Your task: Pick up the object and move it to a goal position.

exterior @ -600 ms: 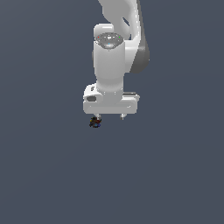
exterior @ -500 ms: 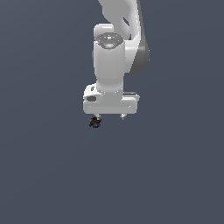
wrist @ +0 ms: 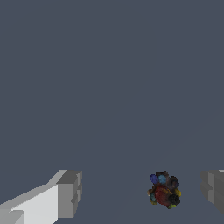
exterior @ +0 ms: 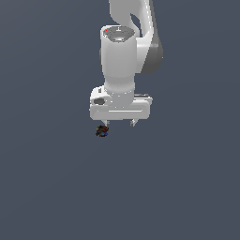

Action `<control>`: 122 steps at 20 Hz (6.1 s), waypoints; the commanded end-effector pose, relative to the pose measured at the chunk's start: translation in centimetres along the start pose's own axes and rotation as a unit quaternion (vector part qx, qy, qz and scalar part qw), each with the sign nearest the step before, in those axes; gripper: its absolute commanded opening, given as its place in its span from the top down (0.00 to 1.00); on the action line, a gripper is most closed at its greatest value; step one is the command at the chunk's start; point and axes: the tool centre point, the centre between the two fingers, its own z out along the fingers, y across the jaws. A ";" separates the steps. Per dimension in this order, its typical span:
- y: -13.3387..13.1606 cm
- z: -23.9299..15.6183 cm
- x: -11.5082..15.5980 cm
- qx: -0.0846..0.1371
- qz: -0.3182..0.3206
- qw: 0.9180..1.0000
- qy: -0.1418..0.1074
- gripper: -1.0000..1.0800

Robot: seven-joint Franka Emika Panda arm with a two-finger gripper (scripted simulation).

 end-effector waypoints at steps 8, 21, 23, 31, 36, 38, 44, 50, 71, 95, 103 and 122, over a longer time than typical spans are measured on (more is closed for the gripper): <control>1.3 1.9 -1.2 -0.001 0.009 1.000 -0.007 0.04; 8.0 11.0 -9.4 -0.006 0.062 0.997 -0.046 0.04; 8.8 12.0 -10.6 -0.007 0.069 0.996 -0.051 0.04; 10.2 13.9 -13.2 -0.009 0.083 0.995 -0.061 0.04; 10.1 14.1 -13.1 -0.009 0.083 0.995 -0.061 0.04; 10.1 14.5 -13.2 -0.009 0.083 0.995 -0.061 0.04; 10.2 17.1 -13.7 -0.009 0.083 0.995 -0.061 0.04; 10.2 18.7 -13.9 -0.009 0.083 0.995 -0.061 0.04; 9.6 16.9 -13.4 -0.010 0.084 0.995 -0.056 1.00; 0.5 -3.5 -11.9 -0.011 0.084 0.995 -0.058 1.00; -3.1 -11.5 -11.1 -0.011 0.084 0.995 -0.059 1.00; -9.8 -26.4 -9.1 -0.010 0.083 0.995 -0.061 1.00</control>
